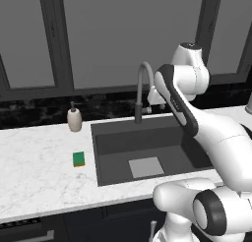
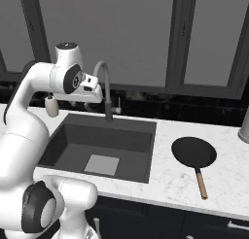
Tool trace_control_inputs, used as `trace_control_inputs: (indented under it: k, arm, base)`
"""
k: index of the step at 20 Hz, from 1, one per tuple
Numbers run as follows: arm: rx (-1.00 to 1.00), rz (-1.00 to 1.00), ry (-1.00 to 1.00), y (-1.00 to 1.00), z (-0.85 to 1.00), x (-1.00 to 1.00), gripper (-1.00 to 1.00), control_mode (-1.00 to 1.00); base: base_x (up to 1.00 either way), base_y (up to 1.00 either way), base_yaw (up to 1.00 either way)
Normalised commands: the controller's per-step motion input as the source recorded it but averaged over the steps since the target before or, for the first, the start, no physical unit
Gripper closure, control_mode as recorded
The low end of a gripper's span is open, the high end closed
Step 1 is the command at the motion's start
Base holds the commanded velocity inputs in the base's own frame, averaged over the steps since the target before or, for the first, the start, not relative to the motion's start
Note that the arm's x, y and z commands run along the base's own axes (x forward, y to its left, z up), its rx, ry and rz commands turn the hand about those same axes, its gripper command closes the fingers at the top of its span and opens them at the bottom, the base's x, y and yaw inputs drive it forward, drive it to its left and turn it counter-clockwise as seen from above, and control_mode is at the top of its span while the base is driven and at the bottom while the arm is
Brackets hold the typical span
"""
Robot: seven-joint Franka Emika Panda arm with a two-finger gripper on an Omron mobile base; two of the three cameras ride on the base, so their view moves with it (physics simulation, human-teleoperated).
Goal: Pick the pan and sponge and place them into the sink. Then turn on the water.
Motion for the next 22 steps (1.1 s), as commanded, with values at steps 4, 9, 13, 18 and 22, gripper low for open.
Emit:
trace_control_inputs:
  k: [4, 9, 13, 18, 22]
  arm:
    - [0.01, -0.03, 0.03, -0.12, -0.03, 0.04, -1.00, -1.00]
    - [0.01, -0.15, 0.01, -0.91, -0.15, 0.00, -1.00, -1.00]
    - [0.03, -0.22, 0.00, -1.00, -0.26, -0.02, -1.00, -1.00]
    - [0.00, -0.21, 0.00, -1.00, -0.45, 0.02, -1.00, -1.00]
    - [0.00, -0.16, -0.02, -1.00, -0.67, 0.45, -1.00, -1.00]
  base:
    - [0.00, 0.00, 0.00]
    - [0.00, 0.00, 0.00]
    - [0.00, 0.00, 0.00]
    - [0.00, 0.00, 0.00]
    - [0.00, 0.00, 0.00]
